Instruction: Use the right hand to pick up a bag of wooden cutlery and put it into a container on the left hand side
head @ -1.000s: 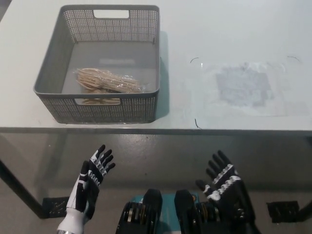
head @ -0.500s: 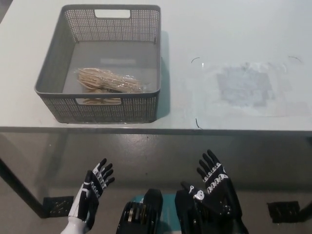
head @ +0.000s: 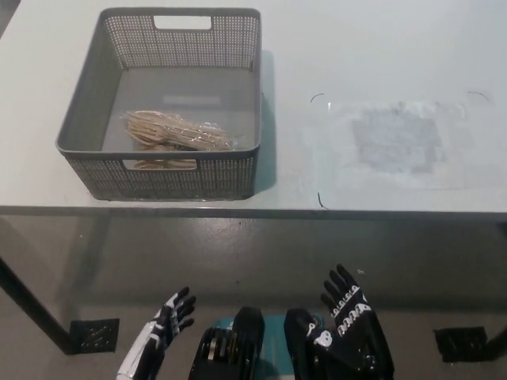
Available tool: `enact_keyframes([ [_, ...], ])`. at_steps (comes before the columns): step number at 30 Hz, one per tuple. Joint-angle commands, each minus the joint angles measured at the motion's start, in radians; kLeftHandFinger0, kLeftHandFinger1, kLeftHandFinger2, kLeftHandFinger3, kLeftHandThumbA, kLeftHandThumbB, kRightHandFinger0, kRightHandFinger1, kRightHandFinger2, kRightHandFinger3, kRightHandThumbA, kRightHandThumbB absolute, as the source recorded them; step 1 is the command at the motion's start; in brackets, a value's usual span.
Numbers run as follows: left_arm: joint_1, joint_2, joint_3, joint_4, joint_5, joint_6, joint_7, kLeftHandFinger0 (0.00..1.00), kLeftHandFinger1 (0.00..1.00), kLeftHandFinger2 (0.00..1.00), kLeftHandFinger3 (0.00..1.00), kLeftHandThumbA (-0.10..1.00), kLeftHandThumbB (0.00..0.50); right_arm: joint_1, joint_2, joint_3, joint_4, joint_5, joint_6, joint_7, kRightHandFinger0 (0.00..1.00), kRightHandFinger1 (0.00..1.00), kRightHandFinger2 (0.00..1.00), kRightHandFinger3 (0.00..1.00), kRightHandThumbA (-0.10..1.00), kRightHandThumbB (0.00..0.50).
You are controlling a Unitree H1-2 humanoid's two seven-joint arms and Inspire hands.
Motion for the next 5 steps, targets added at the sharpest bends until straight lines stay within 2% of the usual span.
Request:
enact_keyframes([
  [1,0.011,0.024,-0.030,-0.057,0.053,0.040,0.008,1.00,1.00,1.00,1.00,1.00,0.369,0.004,0.005,0.020,-0.040,-0.023,-0.027,-0.001,1.00,1.00,1.00,1.00,1.00,0.000],
  [5,0.006,0.041,-0.051,-0.062,0.079,0.043,0.007,1.00,1.00,1.00,1.00,1.00,0.353,0.001,0.004,0.023,-0.048,-0.028,0.024,-0.011,1.00,1.00,1.00,1.00,1.00,0.036],
])
